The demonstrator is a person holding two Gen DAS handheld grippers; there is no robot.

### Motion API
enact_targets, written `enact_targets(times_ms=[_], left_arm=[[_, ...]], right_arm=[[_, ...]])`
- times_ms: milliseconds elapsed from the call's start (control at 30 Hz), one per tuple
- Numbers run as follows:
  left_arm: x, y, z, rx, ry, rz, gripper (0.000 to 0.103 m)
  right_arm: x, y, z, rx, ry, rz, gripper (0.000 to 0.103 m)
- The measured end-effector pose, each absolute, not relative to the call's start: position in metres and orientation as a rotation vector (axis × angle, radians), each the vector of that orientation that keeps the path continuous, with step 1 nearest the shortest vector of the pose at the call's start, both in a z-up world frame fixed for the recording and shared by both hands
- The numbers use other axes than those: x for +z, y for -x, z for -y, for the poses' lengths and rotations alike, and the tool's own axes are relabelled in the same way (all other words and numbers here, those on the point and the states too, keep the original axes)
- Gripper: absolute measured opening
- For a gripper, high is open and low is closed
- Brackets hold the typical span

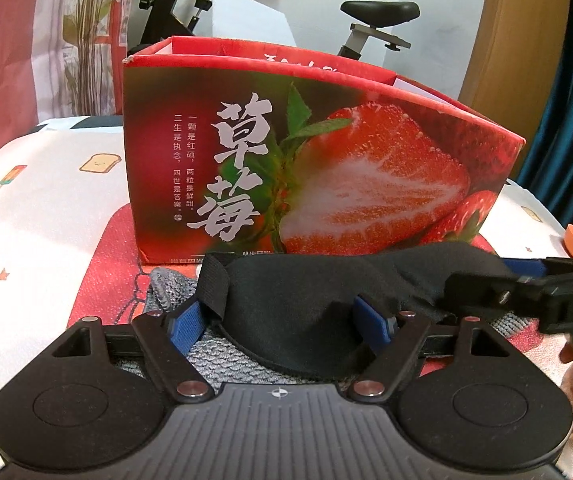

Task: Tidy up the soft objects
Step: 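Close the left gripper on the black eye mask while the right gripper grasps its other end, then lift the black eye mask with both grippers over the red box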

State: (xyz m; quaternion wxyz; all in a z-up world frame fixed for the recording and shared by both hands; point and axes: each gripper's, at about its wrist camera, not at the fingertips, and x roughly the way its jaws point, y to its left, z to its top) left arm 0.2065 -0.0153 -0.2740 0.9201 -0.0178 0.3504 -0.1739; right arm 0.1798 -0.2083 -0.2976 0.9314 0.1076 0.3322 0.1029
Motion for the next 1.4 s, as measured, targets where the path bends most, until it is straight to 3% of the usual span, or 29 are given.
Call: enact_targets(times_ms=[200,267,333,433,633,800,1033,1400], left_arm=[[-0.275,-0.206,0.015,-0.359,0.037,-0.715,0.081],[-0.275,-0.206,0.015,-0.360,0.037,-0.714,0.081],[-0.275,-0.206,0.015,-0.359,0.037,-0.714,0.081],[-0.275,-0.206,0.015,-0.360,0.038,-0.714,0.081],[-0.274,-0.209,0.009,-0.379,0.074,-0.730,0.081],[-0.267,-0.223,-0.003,-0.433,0.138,-0.793,0.080],[-0.254,-0.237,-0.022,-0.465,0.166,-0.845,0.044],[-0.221,-0.221,-0.012,-0.512,0.081,-0.774,0.028]], right_arm=[[-0.287,-0.181,0.218,0.237,-0.301,-0.671,0.097],[-0.285,-0.182,0.219,0.237,-0.313,-0.666,0.087],[-0.282,-0.182,0.219,0.227,-0.311,-0.650,0.063],[-0.277,-0.180,0.217,0.192,-0.279,-0.639,0.045],[-0.279,-0.170,0.207,0.135,-0.134,-0.630,0.026],[-0.280,-0.161,0.202,0.125,-0.048,-0.625,0.022],[-0.275,-0.156,0.197,0.138,0.016,-0.606,0.021],[-0.259,-0.146,0.202,0.165,-0.005,-0.576,0.018]])
